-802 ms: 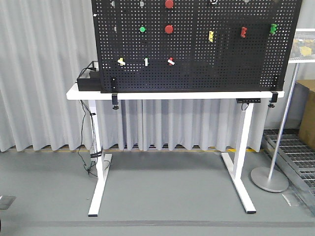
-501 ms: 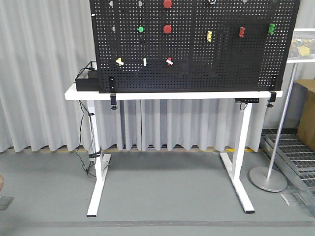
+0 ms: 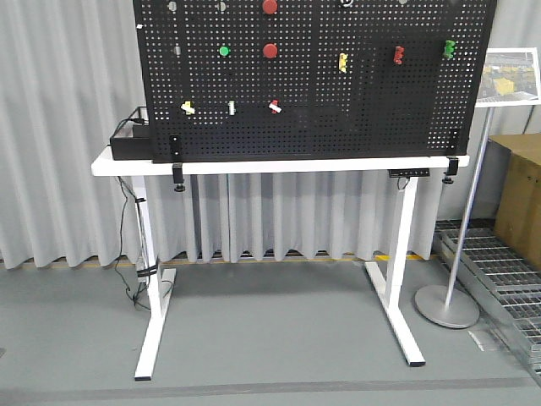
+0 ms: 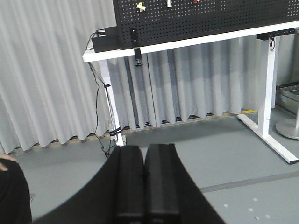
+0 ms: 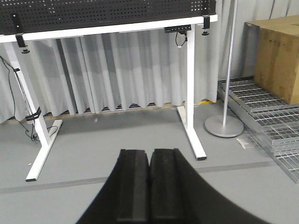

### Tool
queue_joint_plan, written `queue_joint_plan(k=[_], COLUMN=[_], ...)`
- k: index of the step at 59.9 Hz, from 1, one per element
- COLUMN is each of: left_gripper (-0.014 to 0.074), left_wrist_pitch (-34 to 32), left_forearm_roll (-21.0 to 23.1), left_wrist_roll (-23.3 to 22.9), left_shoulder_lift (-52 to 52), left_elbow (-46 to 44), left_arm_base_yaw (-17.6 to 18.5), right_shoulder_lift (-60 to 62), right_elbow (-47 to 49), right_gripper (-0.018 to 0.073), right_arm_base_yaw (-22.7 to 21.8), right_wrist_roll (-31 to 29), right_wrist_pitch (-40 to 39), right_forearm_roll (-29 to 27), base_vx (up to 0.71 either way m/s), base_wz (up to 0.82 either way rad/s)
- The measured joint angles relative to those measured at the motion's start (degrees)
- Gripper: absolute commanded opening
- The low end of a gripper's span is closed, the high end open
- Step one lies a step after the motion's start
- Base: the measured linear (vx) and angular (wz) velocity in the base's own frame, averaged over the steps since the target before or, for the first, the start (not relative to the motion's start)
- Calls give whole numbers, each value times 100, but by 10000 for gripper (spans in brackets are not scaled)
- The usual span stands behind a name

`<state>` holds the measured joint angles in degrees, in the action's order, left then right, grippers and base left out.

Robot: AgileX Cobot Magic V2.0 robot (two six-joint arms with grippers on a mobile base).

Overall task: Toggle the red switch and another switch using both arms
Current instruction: 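Drive the base forward up to the black pegboard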

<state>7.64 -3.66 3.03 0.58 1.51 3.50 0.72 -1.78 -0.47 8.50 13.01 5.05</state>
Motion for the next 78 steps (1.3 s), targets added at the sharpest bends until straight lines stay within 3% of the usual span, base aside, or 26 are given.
queue_joint_plan(k=[43,78], left_gripper=[2,2], left_wrist_pitch=[0,0], left_forearm_roll=[0,0], left_wrist_roll=[0,0], left_shoulder_lift=[0,0], left_elbow=[0,0], left_arm_base_yaw=[0,0], right_shoulder_lift=[0,0], right_elbow=[0,0], right_gripper=[-6,-6], right_arm_base_yaw=[0,0], right_wrist_roll=[0,0], right_wrist_pitch=[0,5], right_forearm_roll=[0,0], base_vx=[16,34], base_wz=[-1,5])
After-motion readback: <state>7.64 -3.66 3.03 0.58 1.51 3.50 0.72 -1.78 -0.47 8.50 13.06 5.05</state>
